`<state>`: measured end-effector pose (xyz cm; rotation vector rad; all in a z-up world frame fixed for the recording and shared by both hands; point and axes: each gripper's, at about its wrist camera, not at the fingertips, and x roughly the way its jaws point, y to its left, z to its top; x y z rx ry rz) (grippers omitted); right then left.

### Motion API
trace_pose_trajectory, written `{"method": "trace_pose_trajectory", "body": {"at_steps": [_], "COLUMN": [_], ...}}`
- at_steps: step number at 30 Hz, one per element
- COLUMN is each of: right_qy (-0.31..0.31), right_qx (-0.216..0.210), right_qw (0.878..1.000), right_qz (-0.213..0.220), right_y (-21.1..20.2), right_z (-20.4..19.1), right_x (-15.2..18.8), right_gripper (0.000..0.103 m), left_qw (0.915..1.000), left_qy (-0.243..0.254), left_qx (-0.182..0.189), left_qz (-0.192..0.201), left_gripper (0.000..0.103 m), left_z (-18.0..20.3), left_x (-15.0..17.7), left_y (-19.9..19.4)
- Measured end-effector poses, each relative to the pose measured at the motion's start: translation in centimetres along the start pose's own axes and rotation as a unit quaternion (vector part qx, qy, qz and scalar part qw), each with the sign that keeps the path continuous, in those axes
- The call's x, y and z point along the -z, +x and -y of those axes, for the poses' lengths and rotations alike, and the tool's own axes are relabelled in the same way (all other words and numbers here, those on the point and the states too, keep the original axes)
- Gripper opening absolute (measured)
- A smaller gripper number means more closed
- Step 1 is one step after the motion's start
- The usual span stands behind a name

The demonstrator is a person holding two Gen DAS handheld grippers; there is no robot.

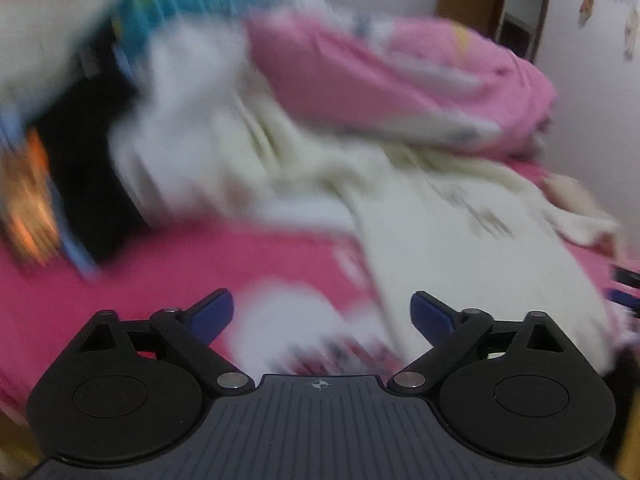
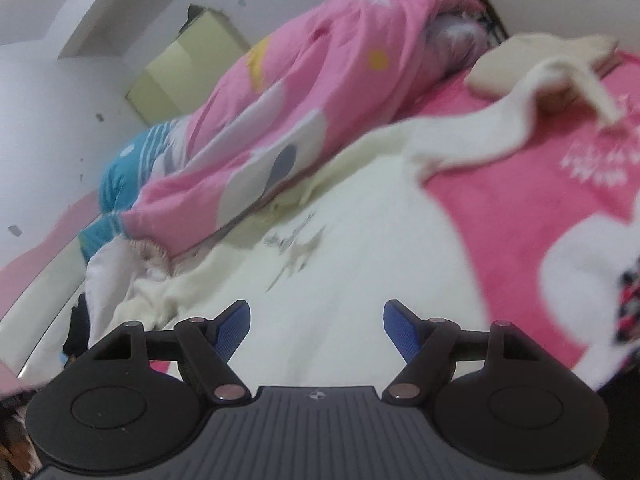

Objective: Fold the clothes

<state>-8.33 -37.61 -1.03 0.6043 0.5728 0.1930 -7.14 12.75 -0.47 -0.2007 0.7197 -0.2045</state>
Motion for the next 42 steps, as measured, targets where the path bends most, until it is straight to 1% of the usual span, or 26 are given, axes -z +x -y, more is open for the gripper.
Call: {"method": "trace_pose_trajectory", "body": {"at_steps": [1,2,4,6,7,8,10,13,14,16,17,25,26,27,28,29,31,32,33,36,42], "right_qy": [-0.006,-0.013,-0.020,-0.025,-0.028,-0.031,-0.026,0.025,0.026,0.017,0.013,-0.023,-0.027,-0.031,-0.036,-0.041,-0.067,-0.071,-0.071,-0.073,-0.056], "right_qx": [0.008,0.016,0.042,0.069,0.082,0.095,0.121,0.139,0.140,0.137,0.135,0.123,0.121,0.119,0.117,0.114,0.125,0.127,0.126,0.125,0.148], "right_qw": [1.000,1.000,0.999,0.997,0.996,0.994,0.991,0.989,0.990,0.990,0.991,0.992,0.992,0.991,0.991,0.991,0.988,0.988,0.988,0.989,0.987], "right_qz": [-0.005,-0.008,0.003,0.017,0.024,0.031,0.041,0.030,0.025,0.015,0.009,-0.031,-0.036,-0.041,-0.047,-0.053,-0.057,-0.052,-0.045,-0.025,-0.029], "right_y": [0.1,0.2,-0.5,-1.3,-1.7,-2.1,-2.6,-2.3,-2.1,-1.7,-1.5,0.0,0.2,0.4,0.5,0.4,0.4,0.1,-0.4,-1.8,-1.6], "right_z": [-0.3,-0.7,-0.1,0.7,1.1,1.5,2.8,6.8,7.2,7.1,7.1,7.0,7.0,7.0,6.8,6.5,5.9,5.8,5.6,5.0,6.3], "right_x": [0.3,0.5,0.2,-0.1,-0.3,-0.5,-1.0,-1.8,-1.8,-1.5,-1.4,-0.4,-0.2,-0.1,0.1,0.2,0.8,0.8,0.8,0.7,1.1], "right_gripper": [0.073,0.072,0.072,0.072,0.072,0.072,0.072,0.068,0.063,0.060,0.056,0.055,0.051,0.039,0.033,0.030,0.018,0.012,0.010,0.009,0.008], "left_qw": [0.9996,0.9984,0.9941,0.9913,0.9899,0.9900,0.9908,0.9922,0.9924,0.9925,0.9926,0.9936,0.9938,0.9940,0.9944,0.9949,0.9955,0.9956,0.9956,0.9952,0.9938], "left_qy": [-0.015,-0.028,-0.051,-0.049,-0.046,-0.036,-0.013,0.019,0.027,0.033,0.031,0.019,0.017,0.015,0.015,0.014,0.013,0.013,0.013,0.009,-0.002], "left_qx": [0.021,0.041,0.080,0.104,0.115,0.117,0.113,0.099,0.095,0.092,0.091,0.083,0.081,0.078,0.073,0.067,0.058,0.056,0.053,0.054,0.065], "left_qz": [-0.014,-0.027,-0.052,-0.064,-0.069,-0.071,-0.073,-0.074,-0.073,-0.073,-0.074,-0.074,-0.074,-0.075,-0.075,-0.074,-0.074,-0.074,-0.076,-0.081,-0.091], "left_gripper": [0.086,0.078,0.073,0.064,0.063,0.061,0.058,0.057,0.057,0.057,0.057,0.057,0.056,0.053,0.051,0.048,0.043,0.040,0.035,0.031,0.030], "left_z": [0.2,0.5,1.2,2.1,2.5,3.0,3.8,4.8,5.0,5.1,5.1,5.3,5.4,5.4,5.4,5.5,5.5,5.5,5.4,5.2,4.6], "left_x": [1.4,2.4,4.3,5.4,5.9,6.3,6.8,7.2,7.2,7.2,7.3,7.5,7.5,7.4,7.4,7.4,7.5,7.4,7.4,7.1,7.0], "left_y": [1.0,1.7,3.1,4.0,4.4,4.7,5.1,5.6,5.7,5.9,5.9,6.2,6.2,6.2,6.1,6.1,6.1,6.1,6.1,6.0,6.1]}}
